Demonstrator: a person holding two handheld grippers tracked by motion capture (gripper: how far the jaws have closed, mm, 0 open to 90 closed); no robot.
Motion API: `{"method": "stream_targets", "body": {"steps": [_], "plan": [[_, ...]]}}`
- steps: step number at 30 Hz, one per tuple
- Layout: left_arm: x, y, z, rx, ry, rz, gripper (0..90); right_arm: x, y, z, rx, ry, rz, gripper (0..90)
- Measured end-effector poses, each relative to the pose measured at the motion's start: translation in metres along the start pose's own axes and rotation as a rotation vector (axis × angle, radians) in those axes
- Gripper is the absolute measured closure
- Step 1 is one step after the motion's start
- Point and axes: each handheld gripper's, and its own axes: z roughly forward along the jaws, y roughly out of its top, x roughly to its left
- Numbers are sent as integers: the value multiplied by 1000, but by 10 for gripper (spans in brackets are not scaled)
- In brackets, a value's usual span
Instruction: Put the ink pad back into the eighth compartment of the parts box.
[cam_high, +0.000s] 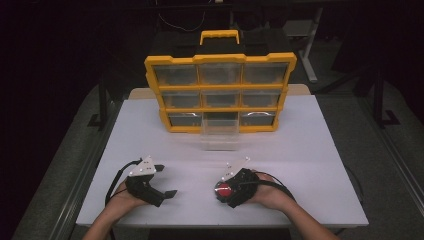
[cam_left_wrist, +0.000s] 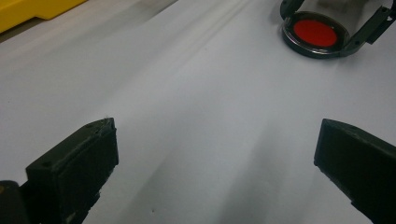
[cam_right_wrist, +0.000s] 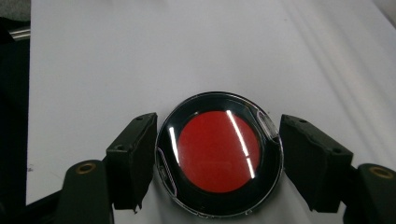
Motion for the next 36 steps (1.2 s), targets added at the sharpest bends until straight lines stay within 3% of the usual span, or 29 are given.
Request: {"method": "stream_targets", "body": {"steps": [13,36], "plan": [[0,0,-1,-8,-2,-7,0,-10,0,-12,-25,-27,64,287],[0,0,-1,-10,-4,-9,0,-26,-5,-29,-30,-88,126,287]]}}
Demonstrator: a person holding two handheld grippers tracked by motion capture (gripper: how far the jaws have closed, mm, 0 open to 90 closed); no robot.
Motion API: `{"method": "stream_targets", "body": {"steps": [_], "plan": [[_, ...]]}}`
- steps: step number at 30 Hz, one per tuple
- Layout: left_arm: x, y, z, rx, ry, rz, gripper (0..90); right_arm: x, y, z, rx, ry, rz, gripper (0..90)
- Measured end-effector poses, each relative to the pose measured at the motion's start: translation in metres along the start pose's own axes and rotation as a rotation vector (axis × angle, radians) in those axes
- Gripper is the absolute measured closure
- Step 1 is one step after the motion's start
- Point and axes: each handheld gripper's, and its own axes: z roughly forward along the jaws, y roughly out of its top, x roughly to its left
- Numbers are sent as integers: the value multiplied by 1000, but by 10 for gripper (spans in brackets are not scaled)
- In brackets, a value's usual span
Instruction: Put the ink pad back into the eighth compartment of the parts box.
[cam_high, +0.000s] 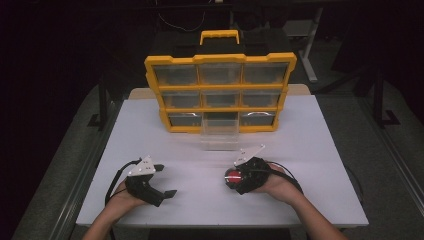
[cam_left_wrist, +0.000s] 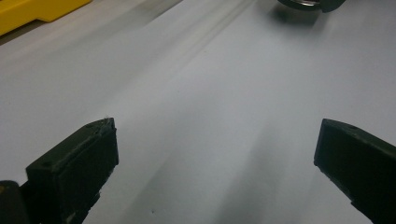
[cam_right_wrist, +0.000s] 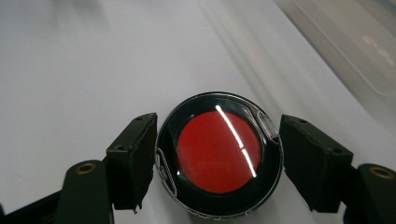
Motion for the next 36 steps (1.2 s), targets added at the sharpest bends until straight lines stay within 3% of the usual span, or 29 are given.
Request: {"method": "stream_targets", "body": {"steps": [36], "plan": [[0,0,0,-4,6,-2,0,-31,-10,-21,-21,-102,112,287]]}}
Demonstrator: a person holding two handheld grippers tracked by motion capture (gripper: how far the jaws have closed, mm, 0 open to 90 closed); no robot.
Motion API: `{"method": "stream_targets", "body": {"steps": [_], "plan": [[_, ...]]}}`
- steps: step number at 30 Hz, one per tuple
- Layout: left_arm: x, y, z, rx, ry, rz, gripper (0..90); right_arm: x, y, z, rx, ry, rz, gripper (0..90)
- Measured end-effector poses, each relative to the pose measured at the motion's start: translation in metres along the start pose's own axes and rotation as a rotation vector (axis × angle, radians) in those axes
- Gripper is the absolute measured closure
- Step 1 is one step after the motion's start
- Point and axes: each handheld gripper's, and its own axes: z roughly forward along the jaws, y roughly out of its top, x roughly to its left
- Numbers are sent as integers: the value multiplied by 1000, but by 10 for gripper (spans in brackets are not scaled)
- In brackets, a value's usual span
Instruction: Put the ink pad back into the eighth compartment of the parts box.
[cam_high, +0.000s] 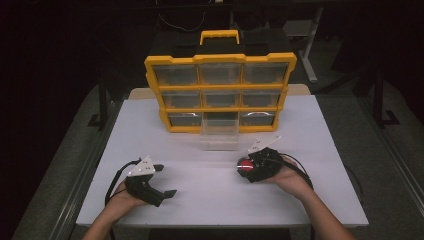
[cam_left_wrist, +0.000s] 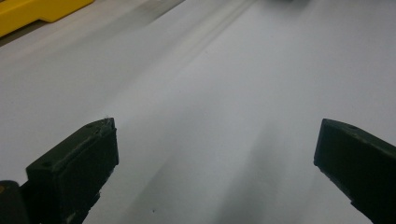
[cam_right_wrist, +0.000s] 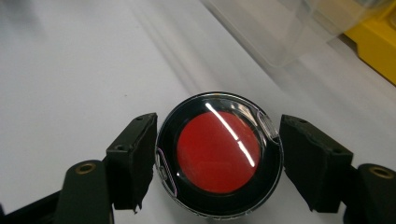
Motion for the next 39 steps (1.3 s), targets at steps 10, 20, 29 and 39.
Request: {"method": "stream_targets", "body": {"steps": [10,20,29,39], "plan": [[0,0,0,2,-2,-1,0,-10,-3,-4,-4,-24,41,287],[1,0,1,3,-2,-3,0,-19,-3,-8,-10,-50,65,287],[1,0,1,4,-1,-3,0,-30,3,-10,-8,-64,75,287],[1,0,1,4,-1,-3,0,-34,10,-15,-16,-69,76,287]]}}
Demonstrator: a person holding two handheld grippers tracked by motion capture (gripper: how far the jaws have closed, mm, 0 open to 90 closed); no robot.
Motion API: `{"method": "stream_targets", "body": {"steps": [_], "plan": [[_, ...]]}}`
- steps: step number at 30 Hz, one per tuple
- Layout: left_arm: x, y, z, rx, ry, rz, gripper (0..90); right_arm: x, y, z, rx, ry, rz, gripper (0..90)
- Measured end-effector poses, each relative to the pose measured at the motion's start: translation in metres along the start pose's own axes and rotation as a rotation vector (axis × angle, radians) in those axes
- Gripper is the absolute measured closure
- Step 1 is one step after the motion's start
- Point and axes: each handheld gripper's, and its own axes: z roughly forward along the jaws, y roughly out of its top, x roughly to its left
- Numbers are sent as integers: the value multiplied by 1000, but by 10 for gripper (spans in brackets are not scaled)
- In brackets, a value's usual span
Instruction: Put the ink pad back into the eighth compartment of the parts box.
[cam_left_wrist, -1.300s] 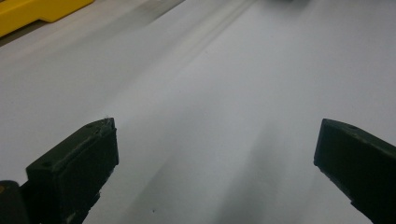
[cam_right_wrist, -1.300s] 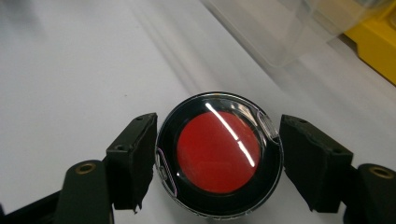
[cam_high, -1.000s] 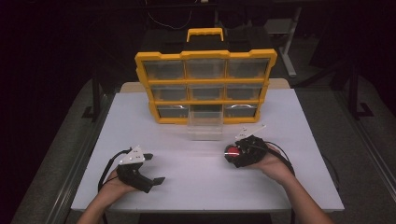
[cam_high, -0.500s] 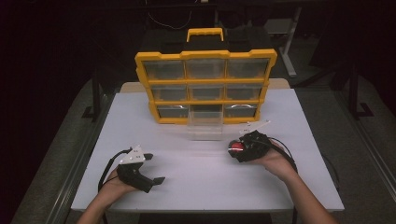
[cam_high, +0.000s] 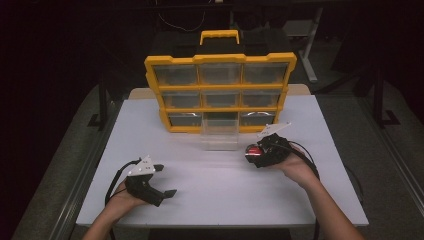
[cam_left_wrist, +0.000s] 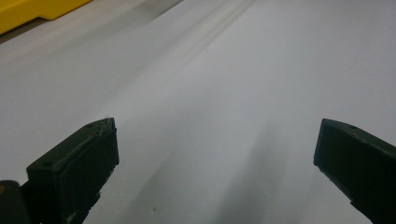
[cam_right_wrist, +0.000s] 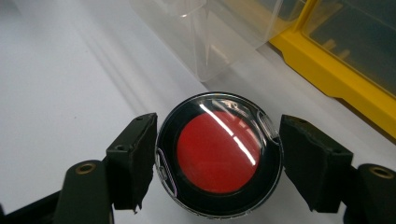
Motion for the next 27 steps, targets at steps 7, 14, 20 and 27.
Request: {"method": "stream_targets", "body": {"steps": [7,14,20,27], "plan": [[0,0,0,-1,0,-1,0,-2,9,-6,-9,0,-3,287],[0,0,0,-1,0,1,0,-3,18,-11,-18,-2,1,287],[0,0,0,-1,1,-3,0,-5,28,-14,-25,-7,-6,287],[0,0,0,-3,1,-7,0,-6,40,-20,-44,-13,-15,287]]}}
